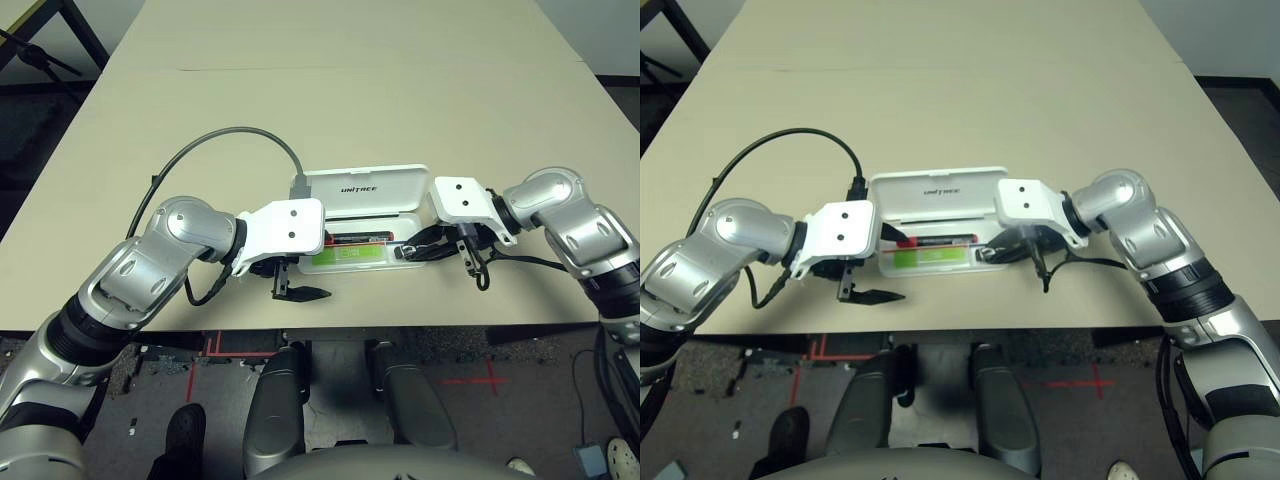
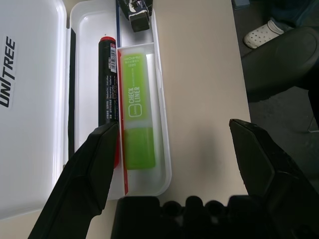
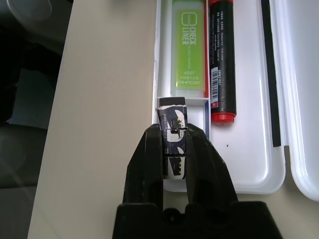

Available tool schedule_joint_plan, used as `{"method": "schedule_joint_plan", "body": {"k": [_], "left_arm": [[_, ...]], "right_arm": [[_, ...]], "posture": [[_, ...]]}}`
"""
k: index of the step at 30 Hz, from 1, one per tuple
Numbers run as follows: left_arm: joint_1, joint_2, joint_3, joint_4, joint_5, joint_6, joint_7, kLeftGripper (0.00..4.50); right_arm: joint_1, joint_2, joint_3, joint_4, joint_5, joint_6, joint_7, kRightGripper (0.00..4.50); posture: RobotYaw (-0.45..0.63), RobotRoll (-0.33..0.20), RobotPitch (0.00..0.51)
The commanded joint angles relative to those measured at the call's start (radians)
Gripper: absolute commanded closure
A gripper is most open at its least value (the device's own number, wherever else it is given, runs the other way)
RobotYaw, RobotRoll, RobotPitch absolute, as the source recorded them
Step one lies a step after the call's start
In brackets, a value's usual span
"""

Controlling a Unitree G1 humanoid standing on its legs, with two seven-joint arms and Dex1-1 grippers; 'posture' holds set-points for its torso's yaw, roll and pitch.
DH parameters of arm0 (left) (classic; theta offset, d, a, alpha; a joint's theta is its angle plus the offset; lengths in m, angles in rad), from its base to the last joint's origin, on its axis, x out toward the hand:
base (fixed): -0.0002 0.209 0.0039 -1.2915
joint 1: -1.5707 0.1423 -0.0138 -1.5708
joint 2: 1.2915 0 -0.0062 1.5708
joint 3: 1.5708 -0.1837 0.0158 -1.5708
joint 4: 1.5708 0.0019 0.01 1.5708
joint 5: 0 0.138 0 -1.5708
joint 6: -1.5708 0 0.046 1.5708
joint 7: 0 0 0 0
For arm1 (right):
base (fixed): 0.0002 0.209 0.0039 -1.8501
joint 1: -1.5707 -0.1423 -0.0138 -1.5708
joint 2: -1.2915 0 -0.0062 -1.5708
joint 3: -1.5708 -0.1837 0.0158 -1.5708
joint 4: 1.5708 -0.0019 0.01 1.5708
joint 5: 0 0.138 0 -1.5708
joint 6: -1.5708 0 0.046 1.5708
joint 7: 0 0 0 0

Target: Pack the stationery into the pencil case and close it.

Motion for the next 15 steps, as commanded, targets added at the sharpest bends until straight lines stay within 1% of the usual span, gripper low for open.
{"method": "schedule_joint_plan", "body": {"k": [1,4,5,7,8,9,12,15], "left_arm": [[0.006,0.005,-0.005,-0.016,0.001,0.008,0.002,0.00],[0.006,0.006,-0.005,-0.017,0.000,0.008,0.002,0.00],[0.006,0.006,-0.004,-0.017,0.000,0.008,0.002,0.00],[0.008,0.006,-0.004,-0.019,-0.001,0.008,0.002,0.00],[0.008,0.006,-0.004,-0.019,-0.001,0.008,0.002,0.00],[0.009,0.006,-0.004,-0.020,-0.002,0.009,0.002,0.00],[0.011,0.008,-0.002,-0.021,-0.002,0.009,0.003,0.00],[0.014,0.008,-0.002,-0.022,-0.002,0.009,0.004,0.00]], "right_arm": [[0.003,0.011,0.003,0.014,-0.009,-0.028,-0.007,2.86],[-0.001,0.013,-0.014,0.016,0.004,-0.037,-0.005,1.75],[-0.002,0.012,-0.020,0.015,0.011,-0.036,-0.002,1.28],[0.001,-0.007,-0.046,-0.004,0.049,-0.007,0.024,0.56],[0.007,-0.027,-0.074,-0.019,0.088,0.025,0.043,0.24],[0.013,-0.051,-0.100,-0.031,0.122,0.056,0.061,0.04],[0.041,-0.106,-0.171,-0.045,0.197,0.115,0.084,0.04],[0.086,-0.167,-0.239,-0.048,0.242,0.154,0.087,0.04]], "posture": [[0.05,0.000,0.215],[0.05,0.000,0.215],[0.05,0.000,0.215],[0.05,0.000,0.214],[0.05,0.000,0.214],[0.05,0.000,0.213],[0.05,0.000,0.213],[0.04,0.000,0.214]]}}
